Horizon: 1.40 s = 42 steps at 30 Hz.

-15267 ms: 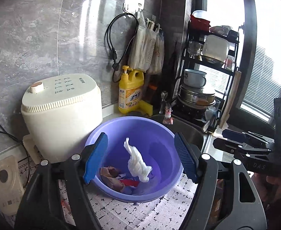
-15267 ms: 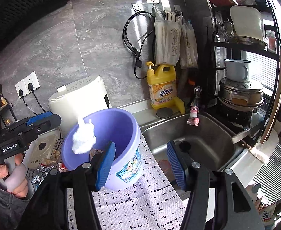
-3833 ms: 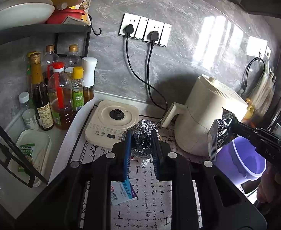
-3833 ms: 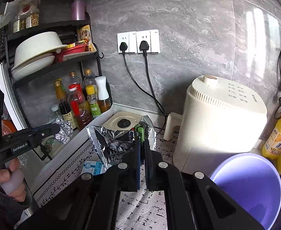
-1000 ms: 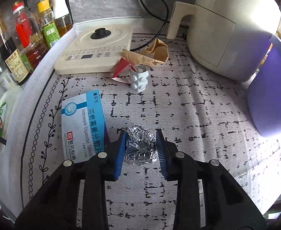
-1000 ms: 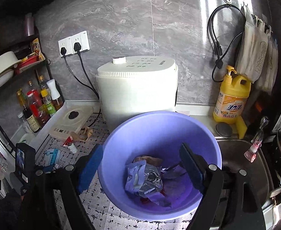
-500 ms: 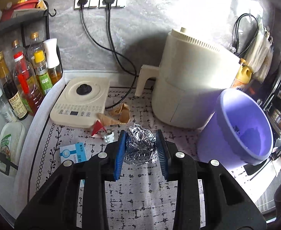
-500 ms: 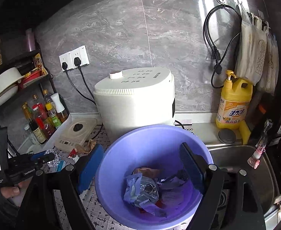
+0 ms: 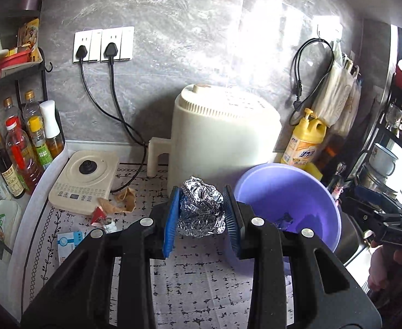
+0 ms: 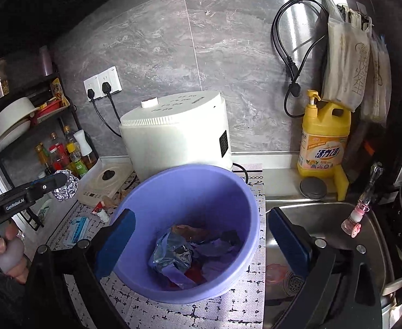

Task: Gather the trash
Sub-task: 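Carry the foil ball into the bucket and open the left tool, then bring both tools back to the cloth beside the cooker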

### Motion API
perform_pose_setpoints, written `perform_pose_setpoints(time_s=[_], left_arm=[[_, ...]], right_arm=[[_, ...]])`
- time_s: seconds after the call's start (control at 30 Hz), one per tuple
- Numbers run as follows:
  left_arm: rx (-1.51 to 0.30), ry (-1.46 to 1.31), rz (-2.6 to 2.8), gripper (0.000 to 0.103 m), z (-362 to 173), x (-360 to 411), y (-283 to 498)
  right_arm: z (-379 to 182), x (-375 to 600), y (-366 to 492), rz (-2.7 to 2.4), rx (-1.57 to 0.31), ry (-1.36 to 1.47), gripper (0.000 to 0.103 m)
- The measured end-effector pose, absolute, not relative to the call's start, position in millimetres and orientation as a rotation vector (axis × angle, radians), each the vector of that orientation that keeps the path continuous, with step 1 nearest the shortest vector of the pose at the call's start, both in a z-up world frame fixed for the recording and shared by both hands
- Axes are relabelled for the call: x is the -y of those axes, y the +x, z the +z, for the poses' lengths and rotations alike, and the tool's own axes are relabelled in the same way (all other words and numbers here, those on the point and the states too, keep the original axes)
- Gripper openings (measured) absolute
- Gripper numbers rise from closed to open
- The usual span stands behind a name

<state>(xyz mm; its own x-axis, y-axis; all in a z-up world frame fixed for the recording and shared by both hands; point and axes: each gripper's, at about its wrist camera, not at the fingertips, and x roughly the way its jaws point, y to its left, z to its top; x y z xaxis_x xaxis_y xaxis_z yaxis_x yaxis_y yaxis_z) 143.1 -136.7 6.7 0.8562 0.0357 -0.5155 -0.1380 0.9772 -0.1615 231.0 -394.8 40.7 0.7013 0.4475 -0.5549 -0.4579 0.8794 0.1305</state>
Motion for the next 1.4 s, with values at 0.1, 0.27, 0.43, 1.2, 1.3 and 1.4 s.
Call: perform_pose_setpoints(time_s=[0.1, 0.27, 0.43, 1.2, 1.3, 1.4], left_arm=[[-0.516, -0.203, 0.069, 0.032, 9, 157, 147], [-0.51, -0.212, 0.023, 0.032, 6, 188, 161], [-0.516, -0.234, -0.041, 0.032, -1, 211, 180], [-0.514, -0.229, -0.103, 0.097, 5, 169, 199], [-0.526, -0.235, -0.062, 0.097, 4, 144, 189], [-0.535, -0.24, -0.017, 0.097, 3, 121, 179]], right_arm=[[39, 410, 232, 0.504, -0.619, -0.03, 0.095], [40, 437, 232, 0.487, -0.614, -0.044, 0.095], [38, 458, 228, 0.454, -0.624, -0.037, 0.095], [39, 443, 233, 0.385, -0.627, 0.043, 0.095], [42, 424, 236, 0.407, -0.625, 0.045, 0.095], [44, 404, 238, 0.431, -0.627, 0.046, 0.095]])
